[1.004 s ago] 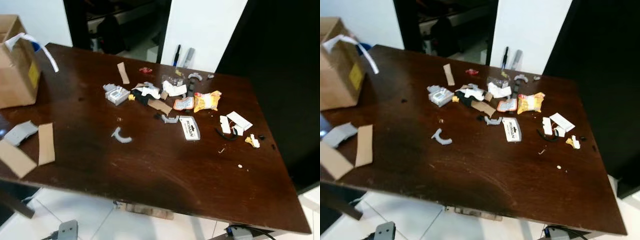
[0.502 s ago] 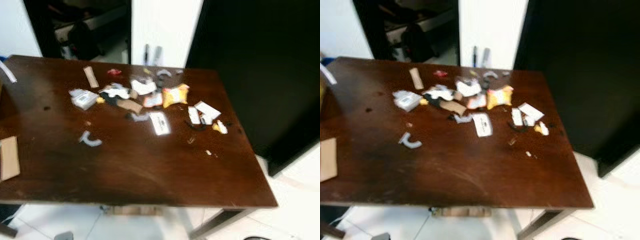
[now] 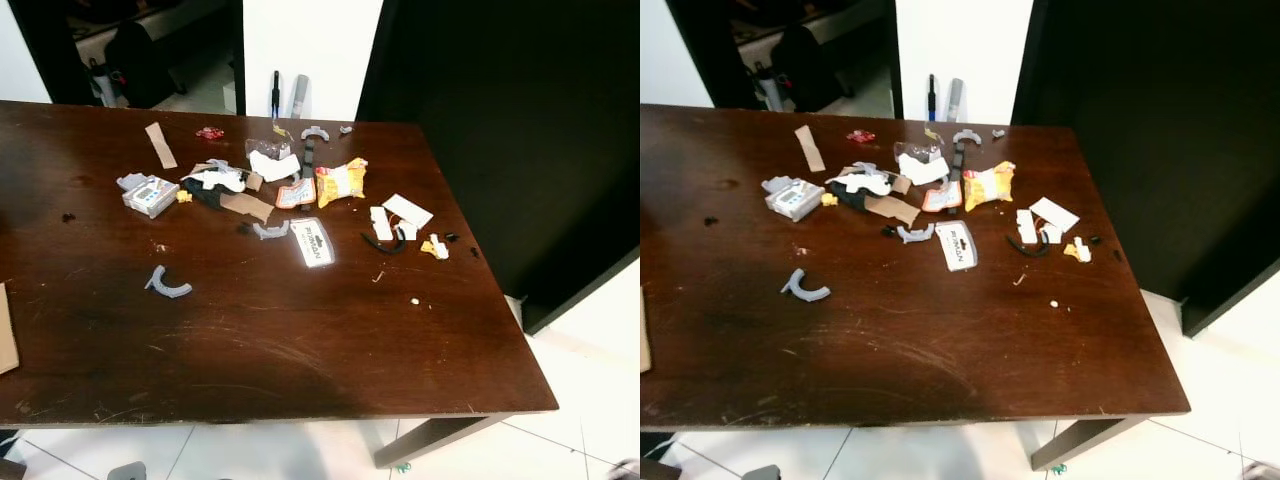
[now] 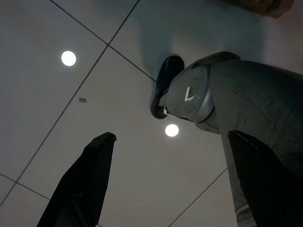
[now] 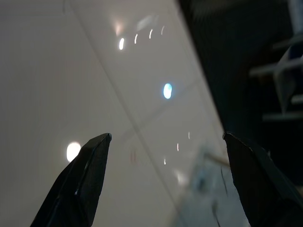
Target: Picking trash to rubbish bin
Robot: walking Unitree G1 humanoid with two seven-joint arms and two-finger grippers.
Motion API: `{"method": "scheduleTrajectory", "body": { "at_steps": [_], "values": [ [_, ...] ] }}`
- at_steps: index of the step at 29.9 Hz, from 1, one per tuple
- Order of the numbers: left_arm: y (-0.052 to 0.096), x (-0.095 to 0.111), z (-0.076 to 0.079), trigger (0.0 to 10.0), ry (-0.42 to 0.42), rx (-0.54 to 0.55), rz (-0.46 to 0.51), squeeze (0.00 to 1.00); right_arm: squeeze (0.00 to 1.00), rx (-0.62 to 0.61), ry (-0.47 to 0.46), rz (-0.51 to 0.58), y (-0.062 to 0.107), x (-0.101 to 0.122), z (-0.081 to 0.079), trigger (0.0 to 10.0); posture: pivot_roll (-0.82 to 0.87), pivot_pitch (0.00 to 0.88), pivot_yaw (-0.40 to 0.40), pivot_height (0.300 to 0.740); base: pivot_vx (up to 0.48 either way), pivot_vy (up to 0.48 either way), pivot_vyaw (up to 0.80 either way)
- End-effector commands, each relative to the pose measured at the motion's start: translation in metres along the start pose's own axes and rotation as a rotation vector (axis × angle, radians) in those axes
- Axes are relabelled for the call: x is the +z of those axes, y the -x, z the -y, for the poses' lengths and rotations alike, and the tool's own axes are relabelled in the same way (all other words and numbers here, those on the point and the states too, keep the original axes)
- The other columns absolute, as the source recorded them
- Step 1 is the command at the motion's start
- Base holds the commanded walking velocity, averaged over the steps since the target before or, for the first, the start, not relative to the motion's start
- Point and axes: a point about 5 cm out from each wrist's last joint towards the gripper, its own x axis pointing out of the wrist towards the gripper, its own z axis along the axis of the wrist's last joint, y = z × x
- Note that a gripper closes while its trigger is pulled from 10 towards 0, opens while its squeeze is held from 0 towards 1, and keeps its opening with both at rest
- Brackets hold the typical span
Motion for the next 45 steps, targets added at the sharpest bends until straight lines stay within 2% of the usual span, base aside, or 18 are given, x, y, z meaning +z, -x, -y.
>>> {"method": "scheduleTrajectory", "body": {
  "at_steps": [1,3,4,6,7,9,10,12,13,15,17,18,19,20,26,34,36,45],
  "values": [
    [0.001,-0.018,0.011,10.0,-0.001,-0.036,-0.068,0.0,0.0,-0.022,-0.086,0.103,0.001,0.034,-0.001,10.0,0.19,0.094,-0.108,0.74,0.0,0.0,0.0],
    [0.001,-0.018,0.01,10.0,0.003,-0.033,-0.069,0.0,0.0,0.031,-0.195,0.263,0.011,0.092,-0.013,10.0,0.19,0.091,-0.112,0.74,0.0,0.0,0.0],
    [0.001,-0.018,0.01,10.0,0.003,-0.033,-0.069,0.0,0.0,0.031,-0.195,0.263,0.011,0.092,-0.013,10.0,0.19,0.091,-0.112,0.74,0.0,0.0,0.0],
    [0.001,-0.019,0.011,10.0,0.009,-0.032,-0.067,0.0,0.0,0.175,-0.321,0.425,0.038,0.152,-0.04,10.0,0.2,0.091,-0.12,0.74,0.0,0.0,0.0],
    [0.001,-0.019,0.011,10.0,0.009,-0.032,-0.067,0.0,0.0,0.175,-0.321,0.425,0.038,0.152,-0.04,10.0,0.2,0.091,-0.12,0.74,0.0,0.0,0.0],
    [0.001,-0.019,0.011,10.0,0.017,-0.031,-0.065,0.0,0.0,0.404,-0.424,0.574,0.077,0.202,-0.073,10.0,0.21,0.095,-0.128,0.74,0.0,0.0,0.0],
    [0.001,-0.019,0.011,10.0,0.017,-0.031,-0.065,0.0,0.0,0.404,-0.424,0.574,0.077,0.202,-0.073,10.0,0.21,0.095,-0.128,0.74,0.0,0.0,0.0],
    [0.001,-0.019,0.012,10.0,0.032,-0.028,-0.06,0.0,0.0,0.72,-0.448,0.703,0.129,0.235,-0.113,10.0,0.22,0.1,-0.137,0.74,0.0,0.0,0.0],
    [0.001,-0.019,0.012,10.0,0.032,-0.028,-0.06,0.0,0.0,0.72,-0.448,0.703,0.129,0.235,-0.113,10.0,0.22,0.1,-0.137,0.74,0.0,0.0,0.0],
    [0.002,-0.021,0.012,10.0,0.051,-0.021,-0.059,0.0,0.0,1.062,-0.442,0.765,0.188,0.252,-0.155,10.0,0.23,0.106,-0.144,0.74,0.0,0.0,0.0],
    [0.002,-0.021,0.012,10.0,0.051,-0.021,-0.059,0.0,0.0,1.062,-0.442,0.765,0.188,0.252,-0.155,10.0,0.23,0.106,-0.144,0.74,0.0,0.0,0.0],
    [0.003,-0.025,0.011,10.0,0.069,-0.014,-0.062,0.0,0.0,1.274,-0.365,0.795,0.232,0.25,-0.185,10.0,0.25,0.121,-0.156,0.74,0.0,0.0,0.0],
    [0.004,-0.029,0.011,10.0,0.08,-0.009,-0.064,0.0,0.0,1.344,-0.315,0.806,0.251,0.246,-0.197,10.0,0.25,0.137,-0.163,0.74,0.0,0.0,0.0],
    [0.004,-0.029,0.011,10.0,0.08,-0.009,-0.064,0.0,0.0,1.344,-0.315,0.806,0.251,0.246,-0.197,10.0,0.25,0.137,-0.163,0.74,0.0,0.0,0.0],
    [0.009,-0.043,0.011,10.0,0.125,0.007,-0.068,0.0,0.0,1.504,-0.228,0.782,0.306,0.231,-0.228,10.0,0.29,0.209,-0.197,0.74,0.0,0.0,0.0],
    [0.019,-0.065,0.01,10.0,0.179,0.02,-0.05,0.0,0.0,1.597,-0.159,0.781,0.349,0.223,-0.244,10.0,0.36,0.341,-0.235,0.74,0.0,0.0,0.0],
    [0.019,-0.065,0.01,10.0,0.179,0.02,-0.05,0.0,0.0,1.597,-0.159,0.781,0.349,0.223,-0.244,10.0,0.36,0.341,-0.235,0.74,0.0,0.0,0.0],
    [0.027,-0.064,-0.001,10.0,0.217,0.043,0.1,0.0,0.0,1.701,-0.261,0.712,0.379,0.222,-0.248,10.0,0.43,0.443,-0.237,0.74,0.0,0.0,0.0]
  ]
}}
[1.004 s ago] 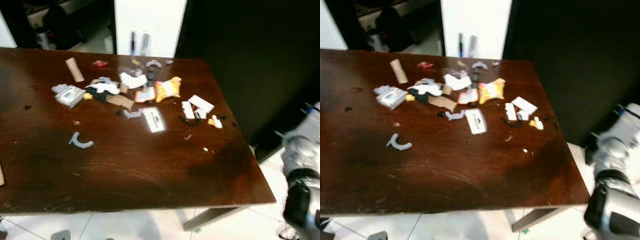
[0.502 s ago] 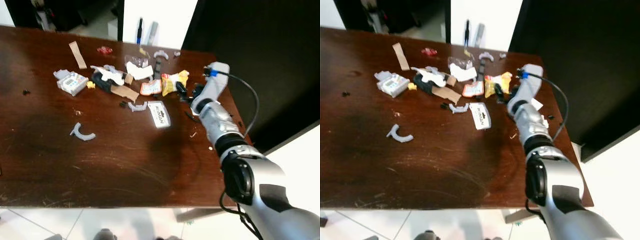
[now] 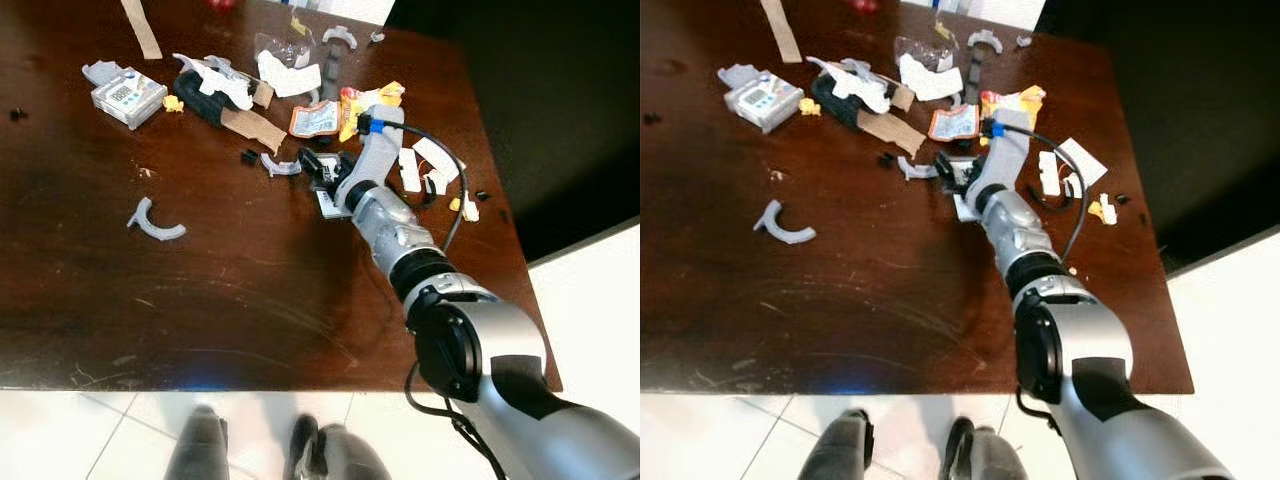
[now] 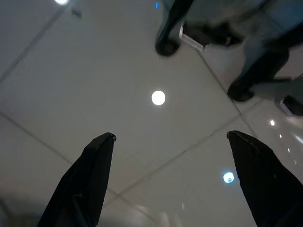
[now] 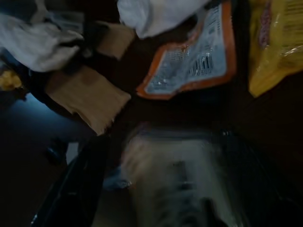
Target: Picking trash to rubbish bin
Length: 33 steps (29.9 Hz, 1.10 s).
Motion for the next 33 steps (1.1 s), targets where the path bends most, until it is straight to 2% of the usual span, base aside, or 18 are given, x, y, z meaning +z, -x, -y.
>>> {"method": "scheduleTrajectory", "body": {
  "at_steps": [1,3,4,6,10,14,15,16,17,18,22,23,24,26,28,31,33],
  "values": [
    [0.01,-0.023,0.002,10.0,0.035,0.003,-0.055,0.0,0.0,-0.024,-0.043,-0.037,0.003,-0.012,0.004,10.0,0.44,0.456,-0.233,0.74,0.0,0.0,0.0],
    [0.011,-0.023,0.002,10.0,0.034,0.005,-0.048,0.0,0.0,-0.022,-0.045,-0.036,0.003,-0.012,0.002,10.0,0.44,0.456,-0.233,0.74,0.0,0.0,0.0],
    [0.011,-0.021,0.001,10.0,0.03,0.006,-0.03,0.0,0.0,-0.036,0.021,-0.043,0.002,-0.01,0.001,10.0,0.45,0.469,-0.231,0.74,0.0,0.0,0.0],
    [0.011,-0.02,0.0,10.0,0.028,0.007,-0.024,0.0,0.0,-0.049,0.081,-0.052,0.002,-0.01,0.002,10.0,0.45,0.47,-0.231,0.74,0.0,0.0,0.0],
    [0.011,-0.019,0.0,10.0,0.032,0.007,-0.017,0.0,0.0,-0.05,0.109,-0.028,0.002,-0.003,0.006,10.0,0.45,0.458,-0.234,0.74,0.0,0.0,0.0],
    [0.009,-0.022,0.007,10.0,0.035,-0.005,-0.045,0.0,0.0,-0.012,0.193,0.031,0.002,0.024,0.017,10.0,0.43,0.411,-0.234,0.74,0.0,0.0,0.0],
    [0.009,-0.022,0.007,10.0,0.035,-0.005,-0.045,0.0,0.0,-0.012,0.193,0.031,0.002,0.024,0.017,10.0,0.43,0.411,-0.234,0.74,0.0,0.0,0.0],
    [0.008,-0.022,0.007,10.0,0.035,-0.006,-0.052,0.0,0.06,-0.001,0.207,0.034,0.003,0.026,0.018,10.0,0.42,0.4,-0.234,0.74,0.0,0.0,0.0],
    [0.007,-0.022,0.009,10.0,0.034,-0.01,-0.067,0.0,0.49,0.026,0.237,0.042,0.004,0.033,0.022,10.0,0.4,0.356,-0.226,0.74,0.0,0.0,0.0],
    [0.006,-0.022,0.011,10.0,0.028,-0.015,-0.082,0.0,1.0,0.062,0.247,0.054,0.005,0.04,0.025,10.0,0.4,0.349,-0.226,0.74,0.0,0.0,0.0],
    [0.003,-0.021,0.014,10.0,0.014,-0.025,-0.104,0.0,1.0,0.124,0.253,0.072,0.009,0.053,0.031,10.0,0.38,0.328,-0.222,0.74,0.0,0.0,0.0],
    [0.0,-0.019,0.016,10.0,-0.003,-0.037,-0.117,0.0,1.0,0.228,0.262,0.073,0.015,0.065,0.037,10.0,0.36,0.297,-0.215,0.74,0.0,0.0,0.0],
    [-0.001,-0.017,0.016,10.0,-0.009,-0.04,-0.121,0.0,1.0,0.28,0.286,0.058,0.018,0.067,0.04,10.0,0.35,0.289,-0.213,0.74,0.0,0.0,0.0],
    [-0.002,-0.015,0.017,10.0,-0.013,-0.043,-0.124,0.0,1.0,0.325,0.312,0.039,0.022,0.068,0.043,10.0,0.34,0.284,-0.21,0.74,0.0,0.0,0.0],
    [-0.003,-0.014,0.017,10.0,-0.013,-0.042,-0.124,0.0,1.0,0.35,0.319,0.028,0.023,0.066,0.044,10.0,0.34,0.284,-0.21,0.74,0.0,0.0,0.0],
    [-0.006,-0.011,0.018,10.0,-0.021,-0.048,-0.128,0.0,1.0,0.399,0.413,-0.054,0.029,0.053,0.049,10.0,0.32,0.27,-0.202,0.74,0.0,0.0,0.0],
    [-0.008,-0.008,0.019,10.0,-0.03,-0.055,-0.131,0.0,1.0,0.396,0.503,-0.141,0.034,0.035,0.054,10.0,0.3,0.266,-0.2,0.74,0.0,0.0,0.0]
  ]
}}
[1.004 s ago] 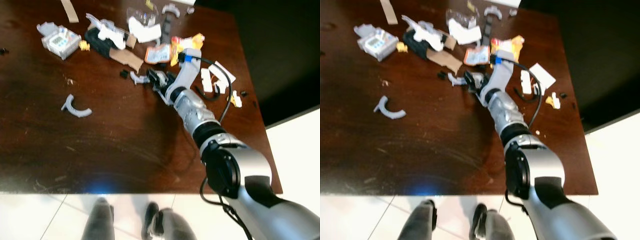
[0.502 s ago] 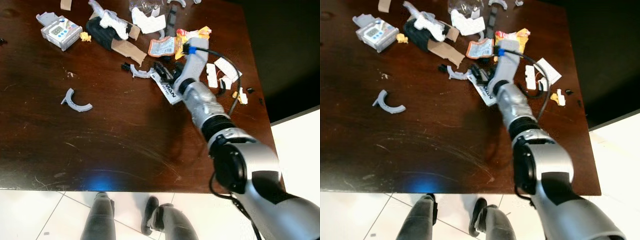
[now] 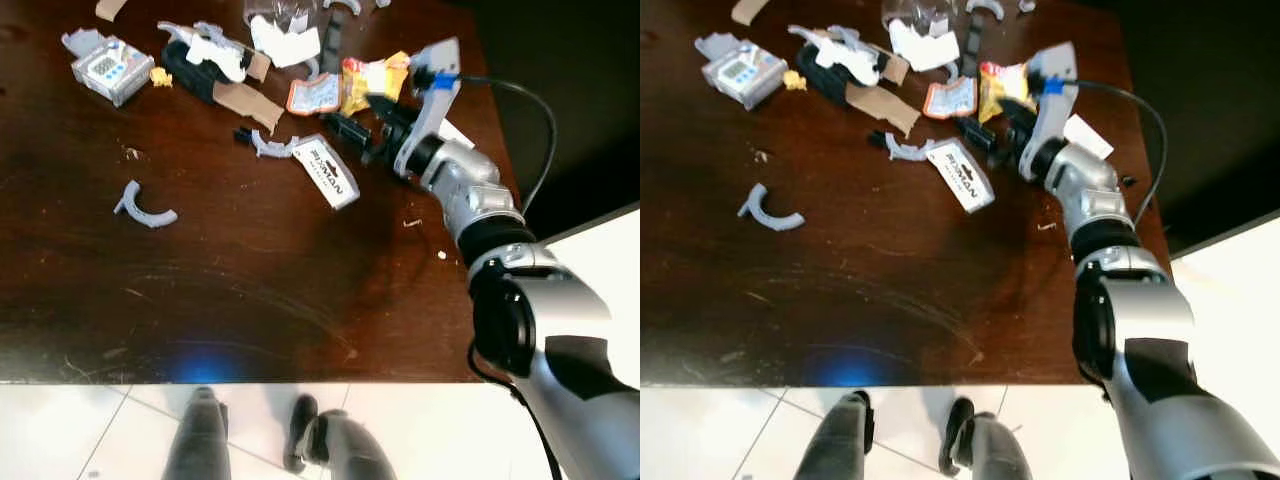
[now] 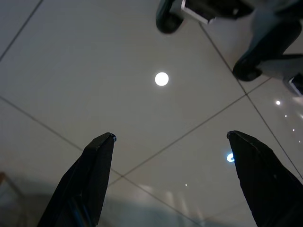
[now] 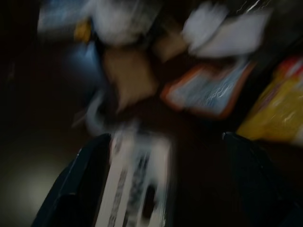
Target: Picking trash to rubbish bin
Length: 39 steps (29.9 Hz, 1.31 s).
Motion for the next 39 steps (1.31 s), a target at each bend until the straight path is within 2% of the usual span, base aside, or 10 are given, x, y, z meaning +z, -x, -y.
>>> {"method": "scheduleTrajectory", "body": {
  "at_steps": [1,5,12,18,19,20,21,22,33,39],
  "values": [
    [0.001,-0.014,0.012,10.0,-0.011,-0.036,-0.064,0.0,1.0,-0.027,0.059,-0.117,0.009,-0.024,0.0,10.0,0.3,0.264,-0.199,0.74,0.0,0.0,0.0],
    [-0.001,-0.011,0.013,10.0,-0.017,-0.041,-0.067,0.0,1.0,-0.101,0.083,-0.198,0.011,-0.044,-0.004,10.0,0.29,0.262,-0.198,0.74,0.0,0.0,0.0],
    [-0.002,-0.011,0.015,10.0,-0.018,-0.046,-0.071,0.0,1.0,-0.211,0.007,-0.163,0.005,-0.053,-0.01,10.0,0.28,0.263,-0.202,0.74,0.0,0.0,0.0],
    [-0.001,-0.013,0.016,10.0,-0.017,-0.048,-0.081,0.0,1.0,-0.154,-0.036,-0.207,-0.006,-0.063,-0.028,10.0,0.28,0.263,-0.202,0.74,0.0,0.0,0.0],
    [-0.001,-0.014,0.017,10.0,-0.014,-0.048,-0.085,0.0,0.54,-0.007,-0.078,-0.285,-0.012,-0.077,-0.052,10.0,0.27,0.263,-0.21,0.74,0.0,0.0,0.0],
    [-0.001,-0.014,0.017,10.0,-0.014,-0.048,-0.085,0.0,0.54,-0.007,-0.078,-0.285,-0.012,-0.077,-0.052,10.0,0.27,0.263,-0.21,0.74,0.0,0.0,0.0],
    [-0.001,-0.015,0.017,10.0,-0.013,-0.048,-0.087,0.0,0.36,0.031,-0.101,-0.321,-0.013,-0.083,-0.059,4.9,0.27,0.263,-0.21,0.74,0.0,0.0,0.0],
    [-0.001,-0.015,0.017,10.0,-0.011,-0.047,-0.088,0.0,0.0,0.057,-0.109,-0.363,-0.014,-0.091,-0.066,0.0,0.28,0.262,-0.214,0.74,0.0,0.0,0.0],
    [-0.001,-0.014,0.015,10.0,-0.002,-0.039,-0.088,0.0,0.0,-0.033,-0.165,-0.427,-0.013,-0.099,-0.066,0.0,0.28,0.253,-0.212,0.74,0.0,0.0,0.0],
    [-0.003,-0.005,0.01,10.0,0.025,-0.014,-0.057,0.0,0.0,-0.067,-0.269,-0.311,-0.013,-0.088,-0.061,0.0,0.29,0.231,-0.201,0.74,0.0,0.0,0.0]
  ]
}}
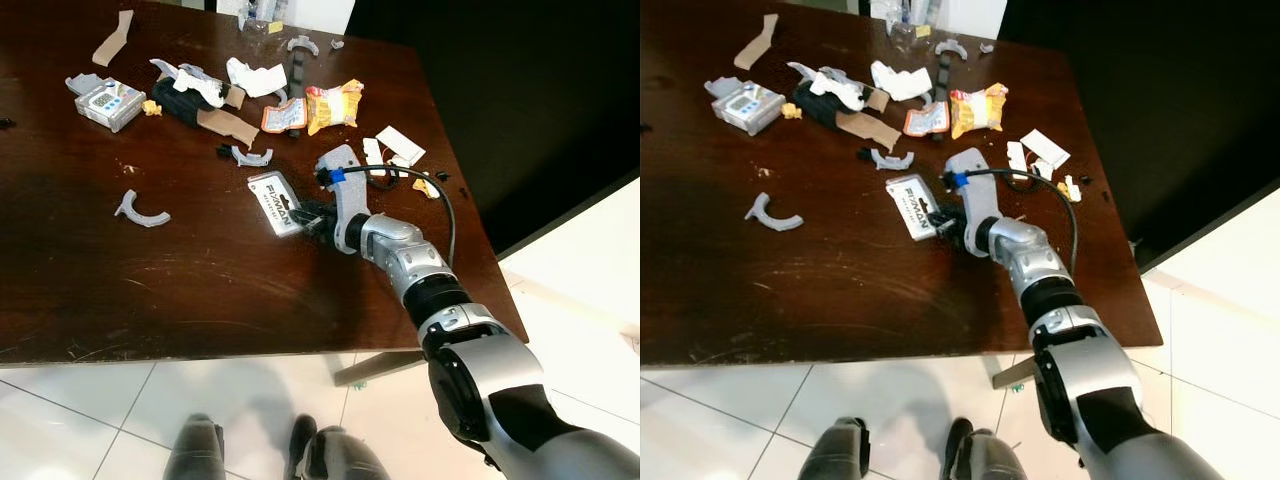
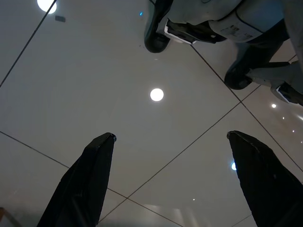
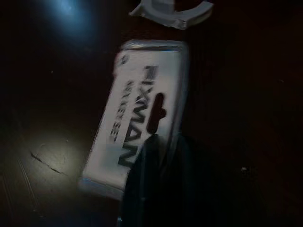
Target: Picking trash to rubbish bin
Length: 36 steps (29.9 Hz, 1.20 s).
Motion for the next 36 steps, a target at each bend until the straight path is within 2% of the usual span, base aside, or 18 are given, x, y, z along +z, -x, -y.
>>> {"method": "scheduleTrajectory", "body": {
  "at_steps": [1,10,12,16,17,19,20,22,23,26,27,28,31,32,34,35,36],
  "values": [
    [-0.001,-0.007,0.008,10.0,0.042,-0.006,-0.025,0.0,0.0,-0.007,-0.079,-0.009,0.004,-0.014,0.003,0.0,0.29,0.226,-0.199,0.74,0.0,0.0,0.0],
    [-0.001,0.015,-0.014,10.0,0.141,0.079,0.074,0.0,0.0,0.055,-0.241,0.097,0.003,-0.006,-0.001,0.0,0.3,0.203,-0.187,0.74,0.0,0.0,0.0],
    [0.0,0.025,-0.024,10.0,0.188,0.112,0.125,0.0,0.0,0.108,-0.357,0.187,0.003,0.002,-0.004,0.0,0.3,0.199,-0.183,0.74,0.0,0.0,0.0],
    [0.002,0.033,-0.032,10.0,0.213,0.13,0.158,0.0,0.0,0.173,-0.469,0.307,0.005,0.014,-0.004,0.0,0.31,0.194,-0.177,0.74,0.0,0.0,0.0],
    [0.002,0.033,-0.032,10.0,0.213,0.13,0.158,0.0,0.0,0.173,-0.469,0.307,0.005,0.014,-0.004,0.0,0.31,0.194,-0.177,0.74,0.0,0.0,0.0],
    [0.002,0.04,-0.037,10.0,0.232,0.135,0.191,0.0,0.0,0.271,-0.565,0.439,0.011,0.027,-0.005,0.0,0.32,0.19,-0.175,0.74,0.0,0.0,0.0],
    [0.002,0.04,-0.037,10.0,0.232,0.135,0.191,0.0,0.0,0.271,-0.565,0.439,0.011,0.027,-0.005,0.0,0.32,0.19,-0.175,0.74,0.0,0.0,0.0],
    [0.003,0.049,-0.042,10.0,0.263,0.141,0.237,0.0,0.0,0.366,-0.638,0.545,0.017,0.036,-0.006,0.0,0.32,0.184,-0.175,0.74,0.0,0.0,0.0],
    [0.003,0.049,-0.042,10.0,0.263,0.141,0.237,0.0,0.0,0.366,-0.638,0.545,0.017,0.036,-0.006,0.0,0.32,0.184,-0.175,0.74,0.0,0.0,0.0],
    [0.006,0.072,-0.052,10.0,0.315,0.152,0.36,0.0,0.0,0.425,-0.686,0.626,0.024,0.043,-0.005,0.0,0.32,0.175,-0.175,0.74,0.0,0.0,0.0],
    [0.01,0.092,-0.062,10.0,0.35,0.169,0.466,0.0,0.0,0.387,-0.711,0.65,0.024,0.045,0.0,0.0,0.33,0.165,-0.175,0.74,0.0,0.0,0.0],
    [0.01,0.092,-0.062,10.0,0.35,0.169,0.466,0.0,0.0,0.387,-0.711,0.65,0.024,0.045,0.0,0.0,0.33,0.165,-0.175,0.74,0.0,0.0,0.0],
    [0.018,0.114,-0.074,10.0,0.35,0.217,0.581,0.0,0.0,0.321,-0.723,0.648,0.023,0.044,0.007,0.0,0.33,0.161,-0.174,0.74,0.0,0.0,0.0],
    [0.018,0.114,-0.074,10.0,0.35,0.217,0.581,0.0,0.0,0.321,-0.723,0.648,0.023,0.044,0.007,0.0,0.33,0.161,-0.174,0.74,0.0,0.0,0.0],
    [0.028,0.13,-0.089,10.0,0.362,0.307,0.669,0.0,0.0,0.241,-0.737,0.635,0.022,0.041,0.013,0.0,0.34,0.156,-0.172,0.74,0.0,0.0,0.0],
    [0.028,0.13,-0.089,10.0,0.362,0.307,0.669,0.0,0.0,0.241,-0.737,0.635,0.022,0.041,0.013,0.0,0.34,0.156,-0.172,0.74,0.0,0.0,0.0],
    [0.034,0.135,-0.099,10.0,0.384,0.372,0.703,0.0,0.0,0.198,-0.743,0.624,0.021,0.039,0.015,0.0,0.34,0.153,-0.173,0.74,0.0,0.0,0.0]
  ]
}}
